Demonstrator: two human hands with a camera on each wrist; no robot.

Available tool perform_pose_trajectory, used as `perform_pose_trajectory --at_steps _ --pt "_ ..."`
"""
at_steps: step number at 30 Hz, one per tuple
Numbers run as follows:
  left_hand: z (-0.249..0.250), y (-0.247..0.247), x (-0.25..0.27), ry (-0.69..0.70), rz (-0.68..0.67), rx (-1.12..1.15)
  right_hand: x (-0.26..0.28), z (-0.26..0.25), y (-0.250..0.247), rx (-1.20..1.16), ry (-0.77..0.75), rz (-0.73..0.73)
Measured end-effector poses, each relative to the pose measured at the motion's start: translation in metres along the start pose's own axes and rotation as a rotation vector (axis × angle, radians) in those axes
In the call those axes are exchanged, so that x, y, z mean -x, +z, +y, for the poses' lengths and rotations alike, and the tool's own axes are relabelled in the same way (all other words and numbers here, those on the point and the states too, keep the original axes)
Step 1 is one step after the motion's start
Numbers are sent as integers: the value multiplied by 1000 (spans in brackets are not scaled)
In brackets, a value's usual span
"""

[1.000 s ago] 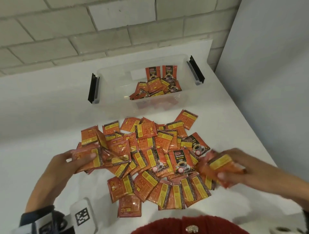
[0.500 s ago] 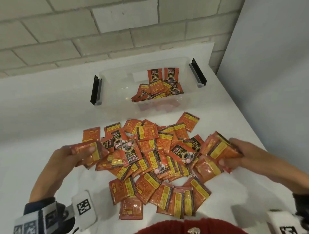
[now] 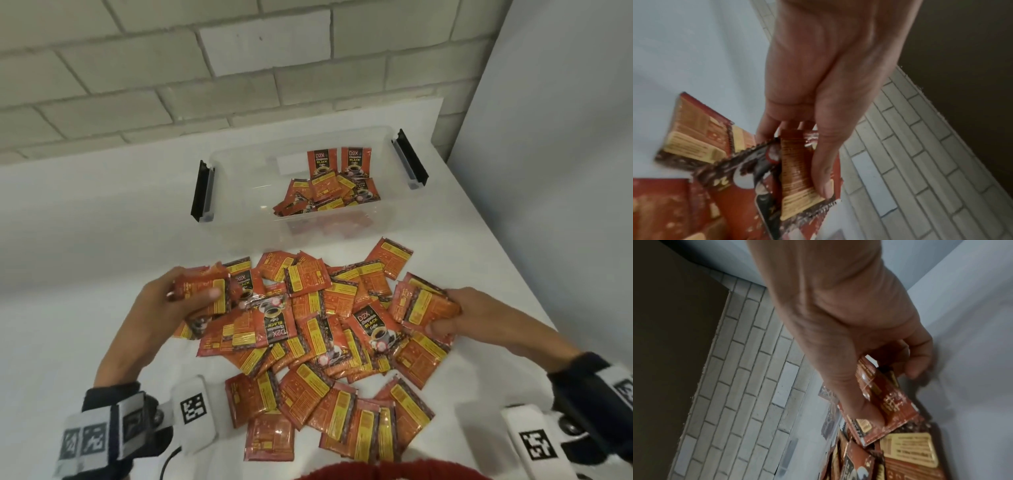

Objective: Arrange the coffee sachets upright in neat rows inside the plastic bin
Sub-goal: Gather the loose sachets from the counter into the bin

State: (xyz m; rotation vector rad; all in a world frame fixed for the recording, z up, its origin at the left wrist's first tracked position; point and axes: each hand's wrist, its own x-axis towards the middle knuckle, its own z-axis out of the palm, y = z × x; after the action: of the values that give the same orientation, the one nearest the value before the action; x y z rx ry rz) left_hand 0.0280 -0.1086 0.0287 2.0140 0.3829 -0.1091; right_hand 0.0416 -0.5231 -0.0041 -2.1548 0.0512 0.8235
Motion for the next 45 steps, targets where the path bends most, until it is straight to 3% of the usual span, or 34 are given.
perform_pose_trajectory --at_steps 5,11,16,19,24,31,34,38,41,45 --pt "26 2 10 213 120 27 -1 3 -5 -29 -14 29" --pt "18 21 2 -13 -165 -84 -6 5 1 13 -47 55" --pt "13 38 -16 -1 -119 -248 -8 -14 13 157 -67 85" --pt "15 44 -19 30 -172 -265 -10 -15 13 67 -18 37" --pt "16 37 -17 95 -85 -220 -7 -18 1 -89 6 -4" --pt "29 4 1 143 46 12 11 -43 -47 -273 -40 144" --pt "32 3 8 93 5 111 14 -66 -44 -341 -115 21" --pt "23 28 13 -43 -240 -2 -3 -97 -3 -245 -161 -205" --pt "10 47 14 8 -242 -257 -32 -113 29 -137 -171 -231" --pt "1 55 15 -12 -244 -217 -64 -128 58 -25 -124 -193"
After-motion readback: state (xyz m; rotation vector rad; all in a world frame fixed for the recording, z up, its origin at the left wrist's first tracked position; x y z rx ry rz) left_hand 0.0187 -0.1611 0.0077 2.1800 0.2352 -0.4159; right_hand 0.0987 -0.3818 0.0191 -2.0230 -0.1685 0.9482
